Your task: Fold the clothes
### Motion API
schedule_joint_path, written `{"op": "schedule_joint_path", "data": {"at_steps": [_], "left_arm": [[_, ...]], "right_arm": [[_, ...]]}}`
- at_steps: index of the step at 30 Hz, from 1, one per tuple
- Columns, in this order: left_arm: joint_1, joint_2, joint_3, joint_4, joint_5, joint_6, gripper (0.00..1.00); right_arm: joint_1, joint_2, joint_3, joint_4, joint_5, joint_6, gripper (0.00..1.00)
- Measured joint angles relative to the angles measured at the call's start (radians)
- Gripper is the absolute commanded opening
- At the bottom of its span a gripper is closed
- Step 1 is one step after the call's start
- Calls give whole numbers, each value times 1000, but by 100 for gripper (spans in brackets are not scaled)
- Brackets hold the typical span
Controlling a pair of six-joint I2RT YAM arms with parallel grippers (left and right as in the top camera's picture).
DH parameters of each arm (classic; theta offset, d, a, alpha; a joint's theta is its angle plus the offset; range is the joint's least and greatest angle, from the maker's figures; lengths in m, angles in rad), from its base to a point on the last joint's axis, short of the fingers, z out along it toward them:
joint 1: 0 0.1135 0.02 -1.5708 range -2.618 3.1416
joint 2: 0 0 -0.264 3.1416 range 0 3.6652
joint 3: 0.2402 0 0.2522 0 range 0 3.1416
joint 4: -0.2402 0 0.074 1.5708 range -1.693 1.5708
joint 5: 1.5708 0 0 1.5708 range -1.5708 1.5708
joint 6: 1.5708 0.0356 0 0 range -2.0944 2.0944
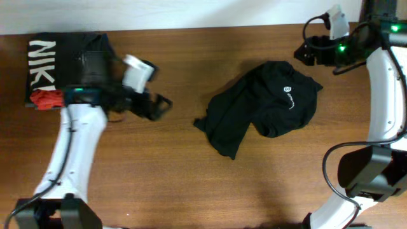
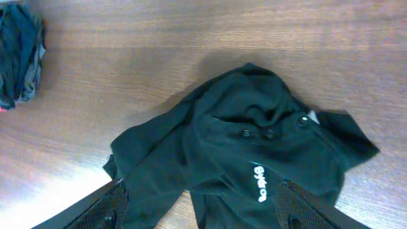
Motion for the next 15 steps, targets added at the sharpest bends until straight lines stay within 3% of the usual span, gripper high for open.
{"op": "schedule_joint_path", "data": {"at_steps": [6, 15], "left_arm": [[-343, 0, 0, -41, -217, 75, 94], [-720, 122, 2, 127, -528, -39, 94]], "right_arm": [[-23, 0, 0, -3, 1, -1, 78], [-23, 0, 0, -4, 2, 0, 78]]}}
